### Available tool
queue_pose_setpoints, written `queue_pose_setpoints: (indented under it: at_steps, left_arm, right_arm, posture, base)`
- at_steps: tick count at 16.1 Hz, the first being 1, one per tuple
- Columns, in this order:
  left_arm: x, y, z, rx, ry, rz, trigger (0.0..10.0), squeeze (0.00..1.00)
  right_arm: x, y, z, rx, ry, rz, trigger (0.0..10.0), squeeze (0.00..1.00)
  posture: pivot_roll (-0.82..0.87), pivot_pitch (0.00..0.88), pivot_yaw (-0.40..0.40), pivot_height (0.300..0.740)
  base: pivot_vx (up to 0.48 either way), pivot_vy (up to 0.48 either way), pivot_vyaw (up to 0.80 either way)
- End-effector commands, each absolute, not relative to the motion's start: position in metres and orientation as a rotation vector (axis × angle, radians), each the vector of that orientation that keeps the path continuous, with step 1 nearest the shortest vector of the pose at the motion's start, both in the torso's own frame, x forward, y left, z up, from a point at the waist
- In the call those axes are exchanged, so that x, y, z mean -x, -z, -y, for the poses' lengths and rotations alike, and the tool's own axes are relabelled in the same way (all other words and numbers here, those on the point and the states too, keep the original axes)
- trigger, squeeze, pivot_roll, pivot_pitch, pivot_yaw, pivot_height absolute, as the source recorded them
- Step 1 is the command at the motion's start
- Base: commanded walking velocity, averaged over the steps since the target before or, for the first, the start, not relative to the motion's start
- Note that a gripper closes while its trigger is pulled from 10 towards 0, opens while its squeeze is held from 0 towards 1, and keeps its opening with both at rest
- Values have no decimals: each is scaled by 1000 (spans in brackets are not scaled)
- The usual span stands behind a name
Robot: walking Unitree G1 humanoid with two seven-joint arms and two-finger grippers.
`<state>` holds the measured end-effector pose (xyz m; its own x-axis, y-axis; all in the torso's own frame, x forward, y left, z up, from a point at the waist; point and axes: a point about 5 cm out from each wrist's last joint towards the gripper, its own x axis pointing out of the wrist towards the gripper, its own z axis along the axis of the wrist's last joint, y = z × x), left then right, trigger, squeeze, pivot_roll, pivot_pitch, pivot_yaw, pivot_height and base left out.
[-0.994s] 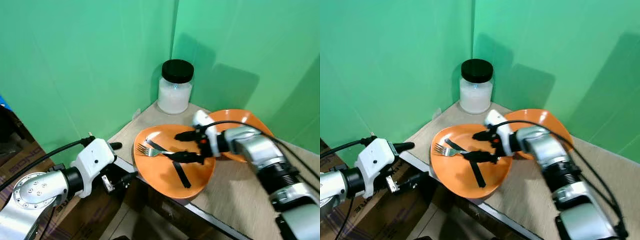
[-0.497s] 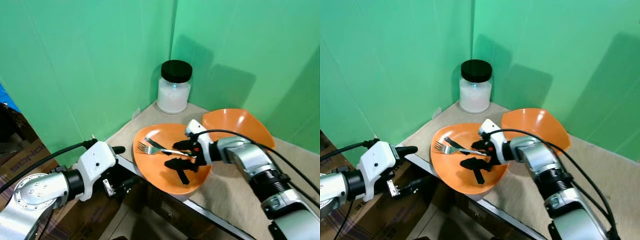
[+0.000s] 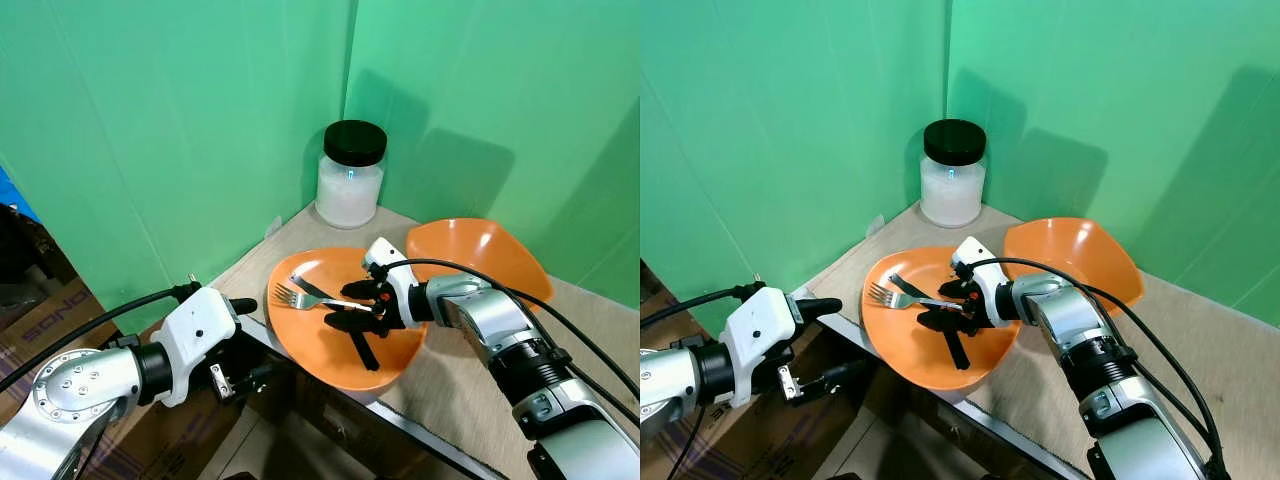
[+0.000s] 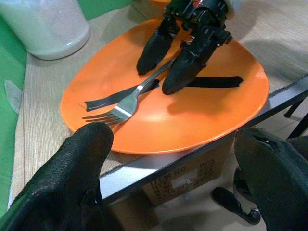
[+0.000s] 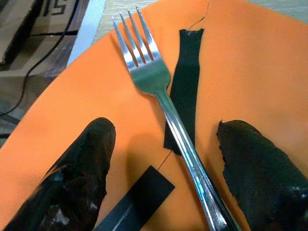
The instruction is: Setting the table
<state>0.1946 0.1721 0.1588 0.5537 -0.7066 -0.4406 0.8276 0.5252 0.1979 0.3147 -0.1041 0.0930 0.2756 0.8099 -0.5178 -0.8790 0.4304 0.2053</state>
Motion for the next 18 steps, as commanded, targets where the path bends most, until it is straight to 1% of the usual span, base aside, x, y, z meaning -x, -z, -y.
queue_pose_setpoints:
  at_steps: [1,3,4,5,7,8,9,10,11,18]
  left_arm:
    - [-194,-162,-170,-426,950,-311,10000,478]
    - [-194,-161,-169,-425,952,-313,10000,475]
    - [-194,-161,-169,-425,953,-313,10000,478]
    - [-194,-161,-169,-425,953,-313,10000,478]
    - [-193,-161,-168,-427,955,-315,10000,478]
    - [-193,-161,-168,-427,957,-316,10000,478]
    - [-192,-161,-167,-429,960,-317,10000,475]
    - [-193,-161,-167,-428,961,-317,10000,471]
    - [-193,-161,-167,-429,964,-317,10000,475]
    - [-197,-161,-166,-429,962,-305,10000,475]
  right_arm:
    - [-317,-94,106,148,-1118,-610,4706,0]
    - [-317,-93,105,175,-1120,-609,4353,0]
    - [-317,-93,104,181,-1122,-609,3922,0]
    - [-317,-92,103,186,-1126,-610,3765,0]
    - [-316,-91,103,195,-1129,-614,2471,0]
    - [-315,-91,103,196,-1130,-616,2314,0]
    - [-315,-90,104,197,-1131,-618,1255,0]
    - [-315,-90,104,196,-1131,-619,745,0]
    - [-315,-89,105,196,-1129,-620,0,0]
    - [-313,-89,109,184,-1114,-616,0,0]
  posture:
    - [-14,16,-46,740]
    - [-13,14,-48,740]
    - [-12,14,-49,740]
    - [-12,14,-50,740]
    - [-6,15,-51,740]
    - [-4,14,-50,740]
    - [2,11,-47,740]
    - [2,10,-44,740]
    - [2,9,-41,740]
    - [-16,9,-30,740]
  base:
    - [0,0,0]
    - [0,0,0]
    - [0,0,0]
    - [0,0,0]
    - [0,0,0]
    - [0,0,0]
    - [0,0,0]
    - [0,0,0]
    - [0,0,0]
    - [0,0,0]
